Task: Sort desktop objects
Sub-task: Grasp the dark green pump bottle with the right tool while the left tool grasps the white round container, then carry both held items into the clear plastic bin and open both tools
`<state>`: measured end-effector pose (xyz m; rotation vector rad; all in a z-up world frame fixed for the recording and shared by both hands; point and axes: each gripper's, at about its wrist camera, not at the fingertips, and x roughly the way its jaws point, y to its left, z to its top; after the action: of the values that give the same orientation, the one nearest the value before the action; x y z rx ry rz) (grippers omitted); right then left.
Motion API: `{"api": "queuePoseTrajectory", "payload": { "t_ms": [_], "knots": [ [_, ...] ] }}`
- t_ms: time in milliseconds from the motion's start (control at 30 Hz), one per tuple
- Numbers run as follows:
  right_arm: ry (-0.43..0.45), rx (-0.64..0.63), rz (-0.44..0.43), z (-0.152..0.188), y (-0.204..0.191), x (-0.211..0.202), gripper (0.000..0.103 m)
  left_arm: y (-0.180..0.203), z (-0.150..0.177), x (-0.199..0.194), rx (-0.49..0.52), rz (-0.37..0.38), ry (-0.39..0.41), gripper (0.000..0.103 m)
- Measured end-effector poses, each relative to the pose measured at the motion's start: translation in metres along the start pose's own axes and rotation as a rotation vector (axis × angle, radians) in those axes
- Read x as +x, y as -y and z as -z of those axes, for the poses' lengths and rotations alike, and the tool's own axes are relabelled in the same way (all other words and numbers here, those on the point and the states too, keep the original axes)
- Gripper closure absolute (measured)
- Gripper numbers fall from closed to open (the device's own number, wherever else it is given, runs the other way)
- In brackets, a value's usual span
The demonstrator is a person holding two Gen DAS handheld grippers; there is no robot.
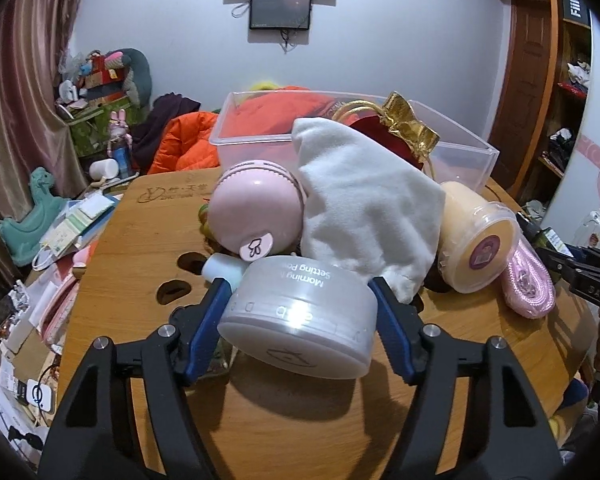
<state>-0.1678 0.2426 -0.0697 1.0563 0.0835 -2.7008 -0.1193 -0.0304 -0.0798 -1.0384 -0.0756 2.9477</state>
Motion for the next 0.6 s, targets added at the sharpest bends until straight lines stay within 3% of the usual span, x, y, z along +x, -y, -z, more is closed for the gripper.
{"api": "queuePoseTrajectory", "payload": {
  "t_ms": [367,600],
  "knots": [
    [0.047,0.033,-0.046,-0.01,0.005,-0.028,0.065,-0.016,-0.008,-0.028,-0.039,-0.015,0.065,0.034],
    [0.091,-0.024,-0.071,-0.032,-0.008,-0.042,0.065,-0.024,-0.026,-0.043,-0.019,-0.027,0.114,0.034]
  ]
}}
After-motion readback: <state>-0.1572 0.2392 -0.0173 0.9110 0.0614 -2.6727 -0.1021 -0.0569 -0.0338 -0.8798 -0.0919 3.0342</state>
